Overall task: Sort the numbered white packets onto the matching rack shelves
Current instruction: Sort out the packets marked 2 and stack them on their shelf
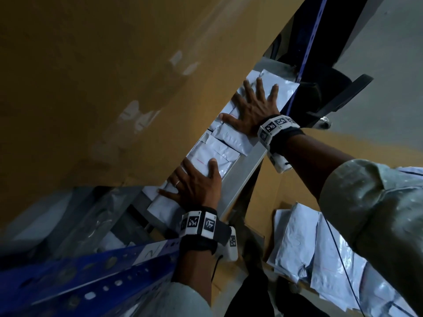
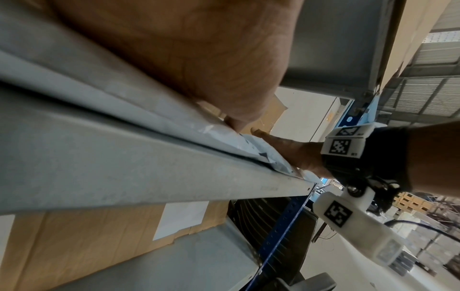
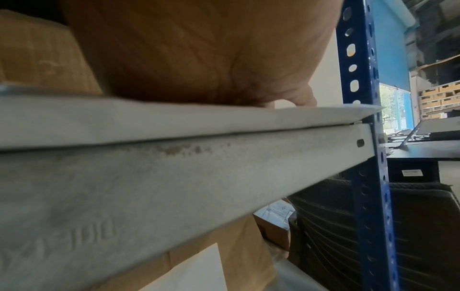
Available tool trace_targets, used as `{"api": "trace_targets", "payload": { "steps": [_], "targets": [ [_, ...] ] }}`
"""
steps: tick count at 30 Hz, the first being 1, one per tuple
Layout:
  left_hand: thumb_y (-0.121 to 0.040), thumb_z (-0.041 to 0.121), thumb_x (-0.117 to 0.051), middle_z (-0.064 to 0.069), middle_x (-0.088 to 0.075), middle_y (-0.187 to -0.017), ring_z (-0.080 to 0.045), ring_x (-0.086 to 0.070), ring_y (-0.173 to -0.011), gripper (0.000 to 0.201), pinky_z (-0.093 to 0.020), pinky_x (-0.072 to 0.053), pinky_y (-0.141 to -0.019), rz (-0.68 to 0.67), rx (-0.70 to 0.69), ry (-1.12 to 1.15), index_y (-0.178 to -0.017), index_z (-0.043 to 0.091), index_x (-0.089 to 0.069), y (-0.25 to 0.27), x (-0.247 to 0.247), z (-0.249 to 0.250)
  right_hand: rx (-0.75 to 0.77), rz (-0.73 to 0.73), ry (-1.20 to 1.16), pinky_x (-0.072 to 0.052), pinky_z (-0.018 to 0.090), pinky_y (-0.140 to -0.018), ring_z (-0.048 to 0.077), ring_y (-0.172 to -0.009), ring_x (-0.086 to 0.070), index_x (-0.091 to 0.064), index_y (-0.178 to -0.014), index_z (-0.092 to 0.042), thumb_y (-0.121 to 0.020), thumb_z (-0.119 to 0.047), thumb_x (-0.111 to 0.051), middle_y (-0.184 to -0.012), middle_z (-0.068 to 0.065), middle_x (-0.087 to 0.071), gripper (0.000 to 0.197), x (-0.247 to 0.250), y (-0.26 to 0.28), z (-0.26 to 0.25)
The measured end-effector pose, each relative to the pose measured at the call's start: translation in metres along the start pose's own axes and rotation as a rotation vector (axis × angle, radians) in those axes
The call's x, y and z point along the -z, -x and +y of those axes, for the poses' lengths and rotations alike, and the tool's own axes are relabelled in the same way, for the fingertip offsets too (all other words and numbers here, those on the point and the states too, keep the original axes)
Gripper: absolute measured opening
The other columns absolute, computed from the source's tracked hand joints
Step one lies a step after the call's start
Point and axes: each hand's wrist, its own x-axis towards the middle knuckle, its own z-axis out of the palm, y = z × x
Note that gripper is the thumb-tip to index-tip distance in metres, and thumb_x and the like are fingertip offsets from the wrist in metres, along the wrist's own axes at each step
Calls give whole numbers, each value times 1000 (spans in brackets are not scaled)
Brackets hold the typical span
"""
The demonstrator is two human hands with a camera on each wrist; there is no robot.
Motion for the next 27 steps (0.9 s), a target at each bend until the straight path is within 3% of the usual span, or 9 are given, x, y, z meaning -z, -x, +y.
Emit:
{"api": "trace_targets", "payload": {
  "steps": [27],
  "targets": [
    [-89, 82, -18, -4, 5, -168, -27, 9, -154, 93, -69, 8, -115, 6, 0, -13, -160, 26, 2, -3, -10, 0, -2, -7, 39, 9, 75, -113, 38, -156, 12, -6, -163, -33, -74, -98, 0, -172, 5, -3, 110, -6, -2, -1]
  ]
}}
